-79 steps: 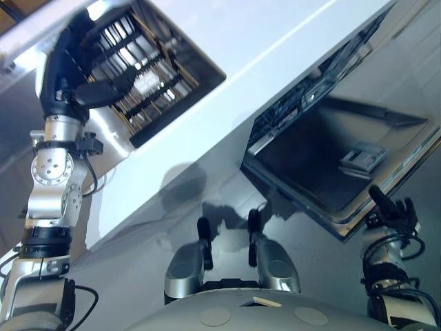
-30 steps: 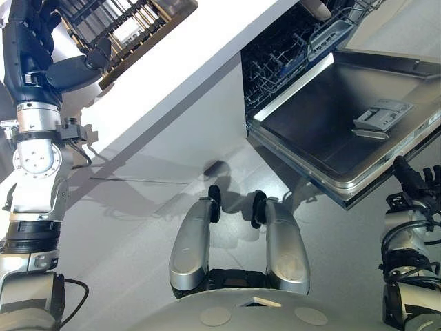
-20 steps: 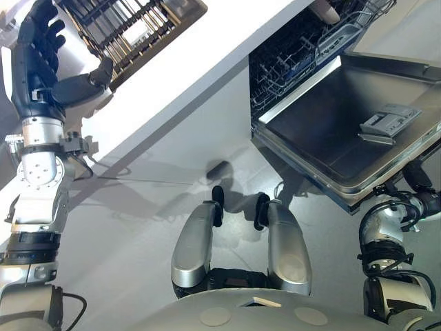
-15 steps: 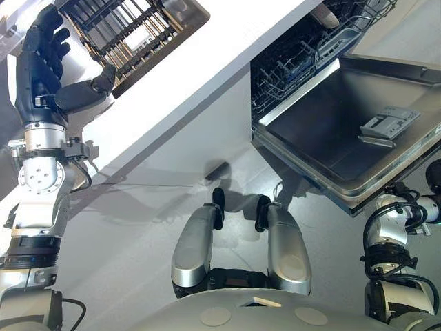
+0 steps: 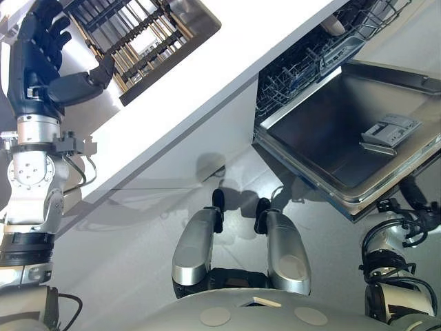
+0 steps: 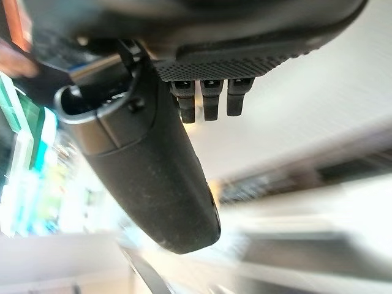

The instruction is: Pick up plates and place into dishwasher.

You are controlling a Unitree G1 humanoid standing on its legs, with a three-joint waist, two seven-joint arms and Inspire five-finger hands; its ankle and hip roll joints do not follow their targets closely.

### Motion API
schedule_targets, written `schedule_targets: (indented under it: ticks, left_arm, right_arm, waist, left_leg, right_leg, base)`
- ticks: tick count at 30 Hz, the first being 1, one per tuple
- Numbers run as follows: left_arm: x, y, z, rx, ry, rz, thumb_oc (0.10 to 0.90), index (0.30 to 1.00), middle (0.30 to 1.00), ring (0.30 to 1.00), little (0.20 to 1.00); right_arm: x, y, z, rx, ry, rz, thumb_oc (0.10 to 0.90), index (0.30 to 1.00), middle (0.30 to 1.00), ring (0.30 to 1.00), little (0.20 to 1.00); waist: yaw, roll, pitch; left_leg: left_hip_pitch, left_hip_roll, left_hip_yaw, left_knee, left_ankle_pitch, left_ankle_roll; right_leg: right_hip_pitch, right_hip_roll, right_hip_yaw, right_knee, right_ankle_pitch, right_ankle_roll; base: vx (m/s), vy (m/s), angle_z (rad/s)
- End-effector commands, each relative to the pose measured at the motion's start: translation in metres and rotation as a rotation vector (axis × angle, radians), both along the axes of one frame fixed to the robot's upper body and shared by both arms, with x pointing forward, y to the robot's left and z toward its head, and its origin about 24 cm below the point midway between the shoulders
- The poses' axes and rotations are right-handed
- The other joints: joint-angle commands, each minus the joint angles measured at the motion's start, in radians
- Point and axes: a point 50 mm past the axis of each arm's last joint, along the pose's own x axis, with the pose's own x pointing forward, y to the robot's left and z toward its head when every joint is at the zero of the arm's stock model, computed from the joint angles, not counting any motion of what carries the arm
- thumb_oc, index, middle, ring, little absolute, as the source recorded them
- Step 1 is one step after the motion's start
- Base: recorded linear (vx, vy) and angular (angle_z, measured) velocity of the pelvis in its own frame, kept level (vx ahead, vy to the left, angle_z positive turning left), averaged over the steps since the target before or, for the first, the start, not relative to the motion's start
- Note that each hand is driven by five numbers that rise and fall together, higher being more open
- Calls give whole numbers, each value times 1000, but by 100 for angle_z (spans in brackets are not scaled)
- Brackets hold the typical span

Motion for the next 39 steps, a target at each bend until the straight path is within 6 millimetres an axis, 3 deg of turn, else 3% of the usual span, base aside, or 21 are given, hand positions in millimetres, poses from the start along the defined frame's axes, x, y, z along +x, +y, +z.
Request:
schedule_targets:
  ticks: [1, 3, 5, 9, 14, 18, 19, 22, 23, 24, 25, 30, 35, 39]
  left_arm:
    - [-17, 13, 72, 87, -284, 43, 800, 900, 900, 900, 900]
    - [-12, 7, 82, 104, -305, 40, 800, 900, 900, 900, 900]
    - [-8, 0, 91, 125, -326, 35, 800, 900, 900, 900, 900]
    - [-5, -6, 98, 143, -349, 34, 800, 900, 900, 900, 900]
    - [-2, -11, 104, 153, -351, 39, 800, 900, 900, 900, 900]
    - [1, -14, 105, 188, -328, 25, 800, 900, 900, 900, 900]
    - [1, -15, 105, 190, -326, 24, 800, 900, 900, 900, 900]
    - [6, -16, 102, 212, -274, 8, 800, 900, 900, 900, 900]
    - [7, -14, 98, 221, -241, -1, 800, 900, 900, 900, 900]
    - [7, -14, 97, 221, -237, -2, 800, 900, 900, 900, 900]
    - [9, -13, 91, 225, -195, -14, 800, 900, 900, 900, 900]
    - [13, -8, 59, 229, -65, -40, 800, 900, 900, 900, 900]
    - [15, -4, 43, 221, -11, -51, 800, 900, 900, 900, 900]
    - [11, 5, 38, 203, -2, -53, 800, 900, 900, 900, 900]
  right_arm:
    - [-2, -19, 2, 60, -138, 98, 800, 900, 900, 900, 900]
    - [5, -21, 5, 29, -95, 167, 800, 900, 900, 900, 900]
    - [22, -20, 13, 47, -159, 301, 800, 900, 900, 900, 900]
    - [42, 2, 10, 150, -308, 627, 800, 900, 900, 900, 900]
    - [77, 52, 27, 224, -470, 1139, 800, 900, 900, 900, 900]
    - [104, 114, 61, 233, -666, 1506, 800, 900, 900, 900, 900]
    - [106, 119, 64, 218, -677, 1540, 800, 900, 900, 900, 900]
    - [122, 164, 103, 154, -762, 1706, 800, 900, 900, 900, 900]
    - [126, 185, 125, 127, -823, 1774, 800, 900, 900, 900, 900]
    - [126, 188, 128, 120, -834, 1788, 800, 900, 900, 900, 900]
    - [126, 212, 152, 84, -897, 1854, 800, 900, 900, 900, 900]
    - [101, 271, 205, -14, -1163, 1920, 800, 900, 900, 900, 900]
    - [85, 278, 240, -55, -1342, 1763, 800, 900, 900, 900, 900]
    - [81, 265, 238, -52, -1330, 1664, 800, 900, 900, 900, 900]
  waist:
    - [9, -28, -62]
    - [16, -25, -49]
    - [25, -20, -36]
    - [35, -13, -30]
    - [50, -24, -30]
    - [70, -43, -47]
    - [71, -44, -50]
    - [90, -62, -83]
    - [102, -69, -106]
    - [103, -70, -110]
    - [116, -78, -142]
    - [141, -99, -240]
    - [144, -102, -306]
    - [138, -101, -340]
  left_leg:
    - [-156, -44, 39, 56, 43, 14]
    - [-179, -44, 32, 51, 52, 8]
    - [-197, -41, 22, 35, 67, -4]
    - [-209, -35, 7, 3, 89, -19]
    - [-182, -33, -8, -11, 89, -31]
    - [-142, -22, -13, -11, 86, -37]
    - [-142, -21, -14, -15, 93, -36]
    - [-94, -16, -15, -21, 82, -37]
    - [-65, -17, -18, -32, 79, -35]
    - [-63, -17, -18, -37, 85, -34]
    - [-29, -19, -22, -54, 83, -30]
    - [66, -37, -30, -83, 70, -9]
    - [135, -57, -26, -102, 45, 18]
    - [177, -79, -27, -113, 19, 43]
  right_leg:
    - [61, -10, 16, -165, 145, 74]
    - [49, -5, 10, -173, 146, 73]
    - [42, 1, 3, -191, 148, 71]
    - [43, 9, -11, -209, 148, 68]
    - [88, 17, -26, -242, 139, 65]
    - [143, 20, -41, -261, 137, 66]
    - [144, 21, -43, -264, 142, 66]
    - [197, 24, -46, -277, 134, 70]
    - [227, 26, -48, -292, 134, 74]
    - [229, 27, -49, -296, 139, 74]
    - [262, 30, -50, -316, 140, 78]
    - [338, 30, -52, -344, 150, 88]
    - [361, 19, -64, -339, 152, 98]
    - [358, 2, -77, -324, 151, 107]
  base:
    - [-138, -118, 10]
    - [-166, -122, 6]
    - [-135, -105, 3]
    - [-40, -64, 6]
    - [31, -30, -5]
    - [108, -47, -10]
    - [174, -29, -8]
    - [229, -3, -18]
    - [255, 18, -34]
    - [323, 45, -41]
    - [292, 54, -38]
    - [350, 104, -36]
    - [194, 136, 4]
    - [98, 151, 26]
